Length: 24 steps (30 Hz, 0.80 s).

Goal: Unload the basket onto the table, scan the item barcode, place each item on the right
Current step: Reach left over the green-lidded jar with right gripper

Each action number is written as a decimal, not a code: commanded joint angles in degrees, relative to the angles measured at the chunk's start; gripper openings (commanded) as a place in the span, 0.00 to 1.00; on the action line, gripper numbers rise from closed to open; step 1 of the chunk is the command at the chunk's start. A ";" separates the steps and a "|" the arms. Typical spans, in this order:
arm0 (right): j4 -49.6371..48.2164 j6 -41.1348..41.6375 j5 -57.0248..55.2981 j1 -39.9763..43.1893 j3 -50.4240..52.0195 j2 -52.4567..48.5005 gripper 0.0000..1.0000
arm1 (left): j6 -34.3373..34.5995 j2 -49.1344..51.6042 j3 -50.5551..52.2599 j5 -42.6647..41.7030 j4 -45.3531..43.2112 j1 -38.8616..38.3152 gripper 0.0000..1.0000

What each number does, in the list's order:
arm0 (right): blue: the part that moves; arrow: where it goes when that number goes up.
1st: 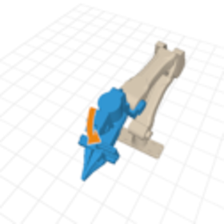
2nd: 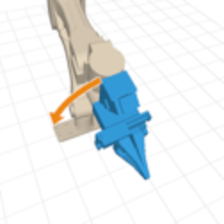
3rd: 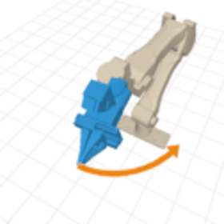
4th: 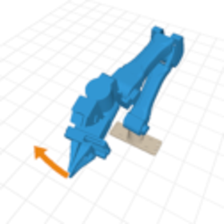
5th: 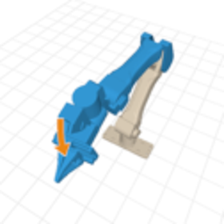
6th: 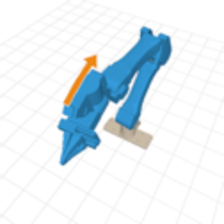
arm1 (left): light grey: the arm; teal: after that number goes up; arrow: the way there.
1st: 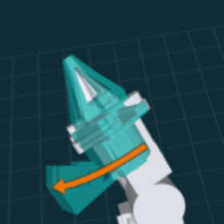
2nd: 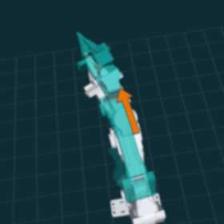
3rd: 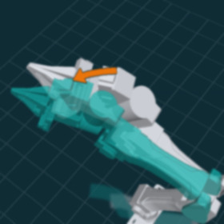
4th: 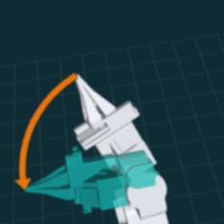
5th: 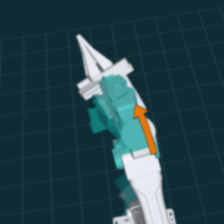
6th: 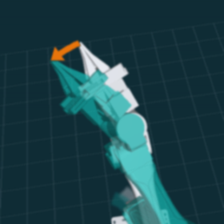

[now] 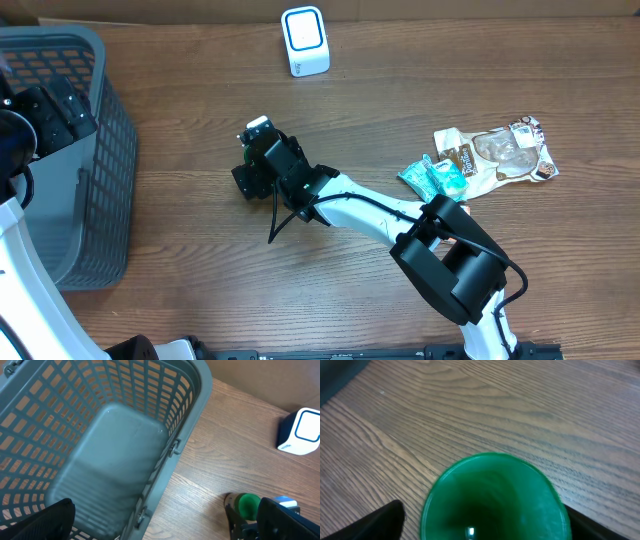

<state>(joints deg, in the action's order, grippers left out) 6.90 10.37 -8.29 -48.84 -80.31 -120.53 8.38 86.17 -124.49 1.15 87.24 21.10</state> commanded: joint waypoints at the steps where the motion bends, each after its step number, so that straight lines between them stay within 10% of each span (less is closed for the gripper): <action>1: 1.73 -1.75 0.61 -0.26 -0.61 0.39 0.83 | -0.90 0.09 -0.39 0.35 -0.22 0.24 1.00; 7: 3.32 -1.99 0.44 0.07 -0.61 0.39 0.56 | -0.90 0.09 -0.39 0.35 -0.22 0.24 1.00; 15: 8.07 -8.66 0.46 0.11 -0.63 4.55 0.60 | -0.90 0.09 -0.39 0.35 -0.22 0.24 1.00; 24: 29.66 -35.93 12.44 0.35 -0.66 13.62 0.64 | -0.90 0.09 -0.39 0.35 -0.22 0.24 1.00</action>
<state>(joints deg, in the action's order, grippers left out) 33.65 -12.49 -3.09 -48.75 -80.31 -111.46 8.38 86.17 -124.49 1.15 87.24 21.10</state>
